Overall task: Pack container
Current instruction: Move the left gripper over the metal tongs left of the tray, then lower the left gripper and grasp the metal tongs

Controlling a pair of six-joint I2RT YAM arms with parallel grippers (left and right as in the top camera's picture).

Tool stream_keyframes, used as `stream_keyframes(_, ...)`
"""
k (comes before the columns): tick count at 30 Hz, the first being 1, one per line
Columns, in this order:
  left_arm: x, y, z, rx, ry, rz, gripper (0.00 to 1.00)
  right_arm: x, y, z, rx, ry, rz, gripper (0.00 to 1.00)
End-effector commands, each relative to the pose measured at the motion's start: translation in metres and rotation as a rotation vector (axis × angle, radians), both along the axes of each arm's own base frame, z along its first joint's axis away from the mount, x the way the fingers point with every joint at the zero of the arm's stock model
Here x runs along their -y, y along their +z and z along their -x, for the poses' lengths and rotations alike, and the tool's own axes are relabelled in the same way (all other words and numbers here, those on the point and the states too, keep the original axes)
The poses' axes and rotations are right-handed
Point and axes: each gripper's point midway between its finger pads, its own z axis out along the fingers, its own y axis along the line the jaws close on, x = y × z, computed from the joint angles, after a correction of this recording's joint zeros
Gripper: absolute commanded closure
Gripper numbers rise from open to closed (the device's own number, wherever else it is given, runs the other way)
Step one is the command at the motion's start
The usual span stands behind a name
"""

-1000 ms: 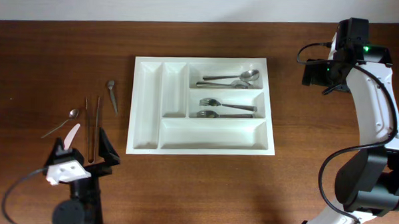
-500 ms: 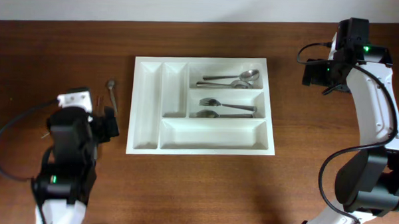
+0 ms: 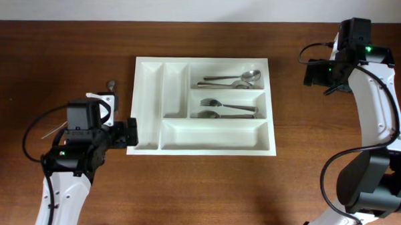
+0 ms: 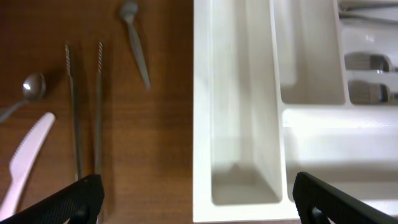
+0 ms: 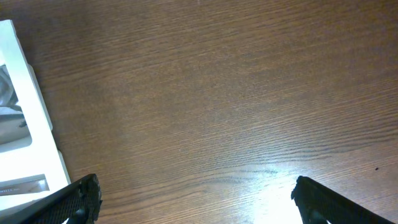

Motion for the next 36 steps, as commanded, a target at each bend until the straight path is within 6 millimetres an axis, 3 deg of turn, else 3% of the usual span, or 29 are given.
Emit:
stream_keyframes(1,0.005,0.006,-0.002,0.007,-0.029,0.021,0.01,0.000,0.018,0.000,0.046,-0.009,-0.003,0.01)
stream_keyframes(13,0.024,0.011,0.000,0.004,-0.095,0.117,0.01,0.000,0.018,0.000,0.046,-0.010,-0.003,0.01)
stream_keyframes(15,0.012,0.017,-0.003,0.005,-0.020,0.111,0.01,0.000,0.018,0.000,0.046,-0.009,-0.003,0.01)
stream_keyframes(21,-0.050,0.028,-0.008,-0.021,0.314,0.177,0.01,0.000,0.018,0.000,0.047,-0.010,-0.003,0.01)
stream_keyframes(24,-0.074,0.010,0.001,-0.098,0.421,0.198,0.05,0.000,0.018,0.000,0.047,-0.009,-0.003,0.01)
stream_keyframes(27,-0.085,-0.017,0.011,-0.218,0.474,0.212,0.06,0.000,0.018,0.000,0.047,-0.009,-0.003,0.01)
stream_keyframes(36,-0.086,-0.087,0.022,-0.489,0.499,0.225,0.11,0.000,0.018,0.000,0.046,-0.009,-0.003,0.01)
